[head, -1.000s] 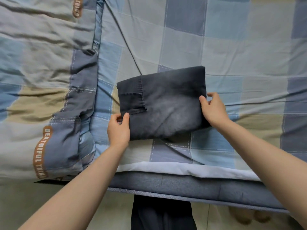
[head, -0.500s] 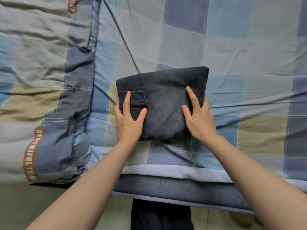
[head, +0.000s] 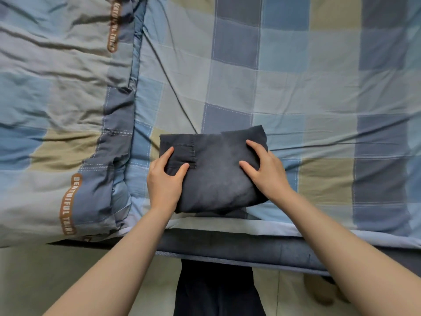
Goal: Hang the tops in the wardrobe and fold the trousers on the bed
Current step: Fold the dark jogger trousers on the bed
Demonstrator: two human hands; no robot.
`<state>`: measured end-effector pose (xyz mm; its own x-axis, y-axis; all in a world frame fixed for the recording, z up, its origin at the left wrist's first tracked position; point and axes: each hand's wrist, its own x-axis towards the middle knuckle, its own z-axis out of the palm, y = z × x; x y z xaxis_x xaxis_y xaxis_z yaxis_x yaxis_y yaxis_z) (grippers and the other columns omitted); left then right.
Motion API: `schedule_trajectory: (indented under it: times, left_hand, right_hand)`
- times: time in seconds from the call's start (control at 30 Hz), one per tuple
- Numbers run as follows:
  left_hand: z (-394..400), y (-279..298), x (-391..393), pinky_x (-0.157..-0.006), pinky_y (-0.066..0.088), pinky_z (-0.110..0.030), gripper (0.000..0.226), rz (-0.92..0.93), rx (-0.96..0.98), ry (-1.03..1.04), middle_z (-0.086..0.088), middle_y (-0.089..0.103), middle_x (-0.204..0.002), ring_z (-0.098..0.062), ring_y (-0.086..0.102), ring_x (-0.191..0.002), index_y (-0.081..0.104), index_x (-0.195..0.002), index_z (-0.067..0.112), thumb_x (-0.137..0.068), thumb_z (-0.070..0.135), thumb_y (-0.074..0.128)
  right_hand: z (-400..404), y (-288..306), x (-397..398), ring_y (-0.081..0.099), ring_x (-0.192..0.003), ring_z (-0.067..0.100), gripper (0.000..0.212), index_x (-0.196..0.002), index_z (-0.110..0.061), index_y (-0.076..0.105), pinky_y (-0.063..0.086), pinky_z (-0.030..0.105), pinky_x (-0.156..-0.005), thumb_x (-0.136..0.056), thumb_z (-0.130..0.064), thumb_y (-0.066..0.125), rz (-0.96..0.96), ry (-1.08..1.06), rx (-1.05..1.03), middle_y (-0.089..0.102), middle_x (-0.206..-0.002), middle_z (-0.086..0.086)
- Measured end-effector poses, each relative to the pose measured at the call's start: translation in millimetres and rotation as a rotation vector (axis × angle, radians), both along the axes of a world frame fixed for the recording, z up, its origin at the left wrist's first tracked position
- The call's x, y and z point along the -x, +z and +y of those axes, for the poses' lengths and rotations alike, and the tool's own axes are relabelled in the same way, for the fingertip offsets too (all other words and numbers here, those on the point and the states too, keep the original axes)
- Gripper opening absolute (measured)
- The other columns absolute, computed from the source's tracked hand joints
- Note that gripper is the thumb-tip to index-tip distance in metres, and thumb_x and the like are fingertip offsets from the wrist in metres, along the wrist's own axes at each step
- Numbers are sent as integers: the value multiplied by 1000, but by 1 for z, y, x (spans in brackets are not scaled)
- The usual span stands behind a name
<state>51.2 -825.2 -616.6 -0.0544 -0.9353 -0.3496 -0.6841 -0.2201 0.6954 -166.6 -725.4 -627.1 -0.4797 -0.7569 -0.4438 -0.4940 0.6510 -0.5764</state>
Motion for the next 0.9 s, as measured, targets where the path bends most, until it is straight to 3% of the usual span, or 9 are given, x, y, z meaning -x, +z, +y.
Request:
schedule_trajectory:
  times: [0.1, 0.2, 0.37, 0.47, 0.57, 0.67, 0.77, 0.9]
  left_hand:
    - [23, 49, -1, -82, 29, 6, 50, 44, 10, -18, 7, 59, -112, -5, 53, -104, 62, -129, 26, -81, 22, 77]
    - [41, 106, 1, -88, 34, 2, 48, 119, 24, -37, 5, 62, -114, -5, 57, -106, 64, -127, 25, -81, 19, 77]
    - [56, 210, 5, -97, 40, -8, 47, 237, 90, -60, 6, 62, -117, 2, 56, -109, 64, -127, 24, -82, 16, 77]
    - [56, 264, 4, -101, 40, -11, 49, 315, 116, -82, 7, 63, -121, 8, 55, -112, 63, -128, 23, -82, 15, 77]
    - [52, 312, 1, -105, 43, -23, 50, 416, 103, -114, 10, 63, -124, 2, 56, -117, 63, -128, 26, -82, 15, 77]
    - [48, 348, -2, -104, 43, -22, 49, 483, 111, -172, 11, 64, -123, 2, 58, -116, 63, -127, 26, -82, 12, 77]
    - [49, 385, -6, -99, 44, -13, 48, 529, 101, -272, 10, 65, -120, 5, 59, -113, 64, -126, 23, -82, 9, 76]
    - [63, 413, -8, -95, 48, -15, 48, 553, 42, -433, 12, 65, -115, 1, 61, -108, 64, -127, 24, -83, 10, 75]
  right_hand:
    - [28, 52, -6, 52, -115, 31, 61, -142, -36, 38, 40, 37, -99, -87, -43, 63, 12, -30, -22, 51, -126, 12]
    - [55, 114, -9, 51, -115, 29, 68, -145, -35, 34, 39, 33, -94, -86, -42, 65, 40, -101, -25, 45, -129, 12]
    - [85, 227, -13, 43, -128, 22, 80, -149, -39, 23, 38, 30, -98, -84, -35, 70, 137, -208, 125, 39, -141, 10]
    - [97, 289, -22, 34, -135, 13, 77, -147, -42, 25, 27, 11, -100, -86, -29, 70, 209, -224, 256, 34, -150, 7]
    - [108, 338, -36, 35, -134, 8, 62, -141, -33, 44, 16, -3, -100, -86, -24, 70, 268, -250, 335, 32, -153, 6]
    - [119, 365, -51, 45, -132, 19, 44, -129, -20, 61, 24, 8, -106, -86, -22, 70, 279, -337, 345, 42, -148, 9]
    - [136, 391, -76, 47, -130, 21, 41, -125, -19, 64, 30, 21, -109, -85, -21, 72, 281, -484, 372, 49, -142, 10]
    - [170, 413, -113, 49, -128, 20, 39, -122, -18, 66, 30, 18, -109, -84, -19, 73, 292, -686, 386, 51, -139, 12]
